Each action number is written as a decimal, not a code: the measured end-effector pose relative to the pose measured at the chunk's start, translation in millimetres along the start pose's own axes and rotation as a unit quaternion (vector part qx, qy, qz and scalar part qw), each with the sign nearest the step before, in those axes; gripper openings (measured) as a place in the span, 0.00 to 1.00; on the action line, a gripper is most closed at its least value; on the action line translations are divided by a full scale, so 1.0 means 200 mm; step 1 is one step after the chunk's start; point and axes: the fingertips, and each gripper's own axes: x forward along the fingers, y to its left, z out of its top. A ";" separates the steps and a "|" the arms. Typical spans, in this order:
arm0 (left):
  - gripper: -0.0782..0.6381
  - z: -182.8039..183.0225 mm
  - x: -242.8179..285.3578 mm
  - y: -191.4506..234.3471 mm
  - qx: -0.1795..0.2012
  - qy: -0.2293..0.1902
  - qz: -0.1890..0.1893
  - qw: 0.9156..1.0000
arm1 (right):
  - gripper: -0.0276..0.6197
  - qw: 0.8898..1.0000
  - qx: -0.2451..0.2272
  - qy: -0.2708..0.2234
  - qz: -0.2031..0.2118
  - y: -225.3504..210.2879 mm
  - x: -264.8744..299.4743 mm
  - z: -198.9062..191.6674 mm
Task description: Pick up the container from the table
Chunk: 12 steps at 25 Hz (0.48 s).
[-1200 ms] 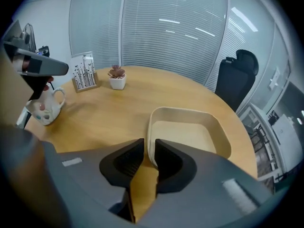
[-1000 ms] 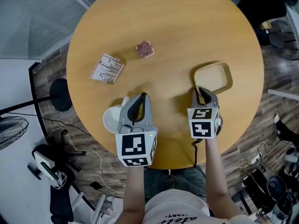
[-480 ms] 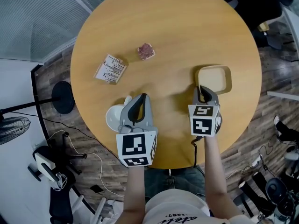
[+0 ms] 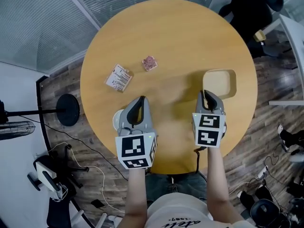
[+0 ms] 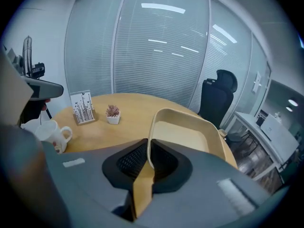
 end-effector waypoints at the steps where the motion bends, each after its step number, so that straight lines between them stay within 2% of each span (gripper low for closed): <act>1: 0.11 0.03 -0.02 0.00 0.002 -0.007 0.001 1.000 | 0.12 1.000 0.001 -0.009 -0.002 -0.01 -0.03 0.03; 12: 0.11 0.39 -0.22 -0.07 0.025 -0.084 0.006 0.996 | 0.12 0.993 0.008 -0.114 -0.022 -0.11 -0.40 0.36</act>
